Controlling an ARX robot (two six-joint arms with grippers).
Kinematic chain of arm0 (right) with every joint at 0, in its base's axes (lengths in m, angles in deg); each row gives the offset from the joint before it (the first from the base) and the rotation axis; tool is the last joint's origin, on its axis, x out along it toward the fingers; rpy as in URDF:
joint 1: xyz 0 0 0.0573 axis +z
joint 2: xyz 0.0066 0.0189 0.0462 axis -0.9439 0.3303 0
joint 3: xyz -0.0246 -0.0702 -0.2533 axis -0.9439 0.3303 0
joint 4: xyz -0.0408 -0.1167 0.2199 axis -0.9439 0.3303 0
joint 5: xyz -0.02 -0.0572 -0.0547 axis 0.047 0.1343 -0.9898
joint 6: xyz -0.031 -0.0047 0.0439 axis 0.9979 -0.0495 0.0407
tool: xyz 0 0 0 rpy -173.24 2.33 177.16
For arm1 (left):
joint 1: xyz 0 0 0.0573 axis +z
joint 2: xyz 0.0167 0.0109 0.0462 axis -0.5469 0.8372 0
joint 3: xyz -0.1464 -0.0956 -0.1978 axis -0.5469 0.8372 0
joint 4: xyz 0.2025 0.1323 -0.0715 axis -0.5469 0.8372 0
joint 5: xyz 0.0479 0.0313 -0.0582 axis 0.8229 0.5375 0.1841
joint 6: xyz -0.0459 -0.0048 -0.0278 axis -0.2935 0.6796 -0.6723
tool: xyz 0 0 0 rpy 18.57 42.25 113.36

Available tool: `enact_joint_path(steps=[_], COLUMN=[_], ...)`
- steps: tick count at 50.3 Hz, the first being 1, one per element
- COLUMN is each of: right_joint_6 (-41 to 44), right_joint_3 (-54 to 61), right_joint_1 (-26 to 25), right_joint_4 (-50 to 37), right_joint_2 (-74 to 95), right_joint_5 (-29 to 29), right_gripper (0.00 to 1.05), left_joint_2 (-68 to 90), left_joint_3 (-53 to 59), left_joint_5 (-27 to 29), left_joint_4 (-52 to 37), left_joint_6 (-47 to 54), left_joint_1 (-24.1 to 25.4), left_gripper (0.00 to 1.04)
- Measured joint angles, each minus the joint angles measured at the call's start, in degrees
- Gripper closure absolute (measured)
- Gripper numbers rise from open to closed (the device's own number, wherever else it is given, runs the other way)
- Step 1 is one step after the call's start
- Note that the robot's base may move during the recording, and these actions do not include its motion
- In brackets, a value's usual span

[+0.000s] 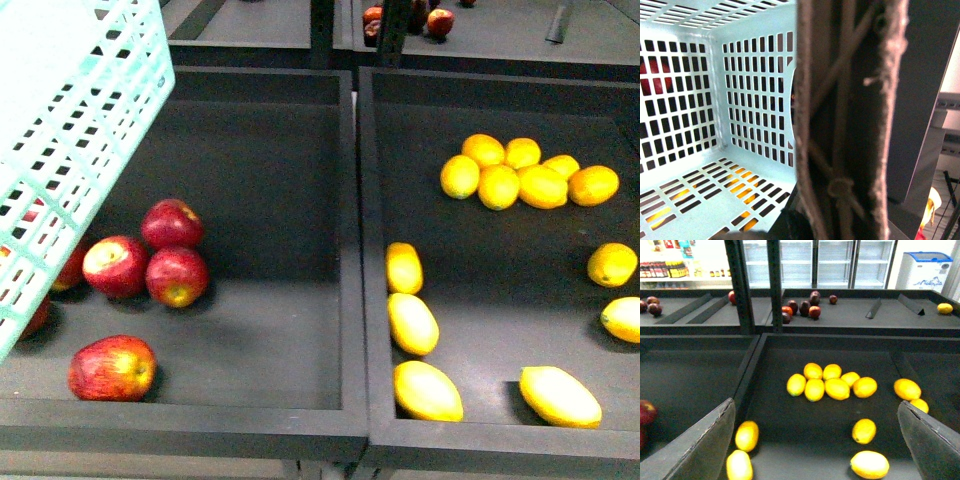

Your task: Pick lemon and mango into basket

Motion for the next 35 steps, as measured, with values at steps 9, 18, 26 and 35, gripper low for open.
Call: enact_joint_path(steps=[9, 18, 26, 35], right_joint_6=[0.0, 0.0, 0.0, 0.0], right_joint_3=[0.0, 0.0, 0.0, 0.0], right_joint_1=[-0.1, -0.1, -0.1, -0.1], right_joint_4=[0.0, 0.0, 0.0, 0.0], right_joint_2=[0.1, 0.1, 0.1, 0.1], right_joint_5=[0.2, -0.1, -0.1, -0.1], right_gripper=[0.09, 0.09, 0.09, 0.09], left_joint_2=[0.0, 6.7, 16.6, 29.0], left_joint_3=[0.0, -6.2, -11.5, -18.2], left_joint_5=[1.6, 3.0, 5.0, 1.2], left_joint_4=[0.0, 8.1, 3.6, 2.0], left_joint_6=[0.8, 18.6, 31.8, 35.2], left_joint_1=[0.6, -7.1, -18.0, -27.7], left_gripper=[1.00, 1.00, 1.00, 1.00])
